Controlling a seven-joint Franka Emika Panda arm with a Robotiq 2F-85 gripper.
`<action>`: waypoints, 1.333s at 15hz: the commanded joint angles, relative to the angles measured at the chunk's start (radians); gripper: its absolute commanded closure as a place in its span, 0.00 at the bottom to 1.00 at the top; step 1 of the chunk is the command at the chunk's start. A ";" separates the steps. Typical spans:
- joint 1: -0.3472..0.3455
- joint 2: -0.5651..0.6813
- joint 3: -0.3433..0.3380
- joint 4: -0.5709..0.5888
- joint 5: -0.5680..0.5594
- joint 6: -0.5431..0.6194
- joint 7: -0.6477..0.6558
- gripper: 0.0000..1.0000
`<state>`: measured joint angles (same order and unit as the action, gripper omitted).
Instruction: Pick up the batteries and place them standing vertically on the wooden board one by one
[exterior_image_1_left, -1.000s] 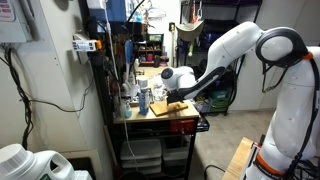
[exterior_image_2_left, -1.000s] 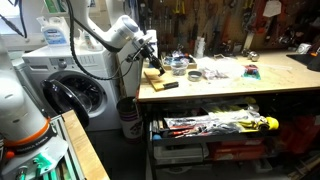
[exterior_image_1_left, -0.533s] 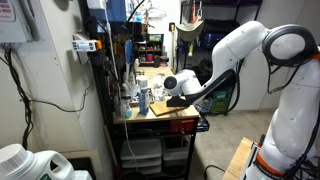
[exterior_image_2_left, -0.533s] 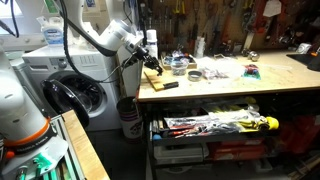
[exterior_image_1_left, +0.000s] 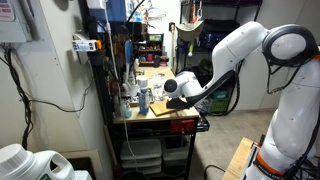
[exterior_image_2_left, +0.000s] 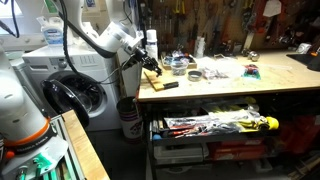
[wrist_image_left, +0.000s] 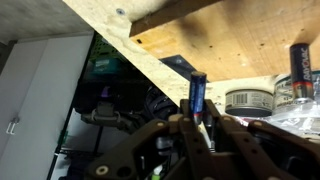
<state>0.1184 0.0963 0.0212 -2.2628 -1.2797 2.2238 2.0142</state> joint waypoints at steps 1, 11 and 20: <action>-0.006 0.015 0.026 -0.005 -0.046 0.006 0.079 0.96; 0.003 0.042 0.058 -0.046 -0.244 -0.056 0.502 0.96; 0.027 0.108 0.114 -0.038 -0.274 -0.219 0.487 0.96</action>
<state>0.1347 0.1744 0.1241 -2.2967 -1.5387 2.0532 2.4926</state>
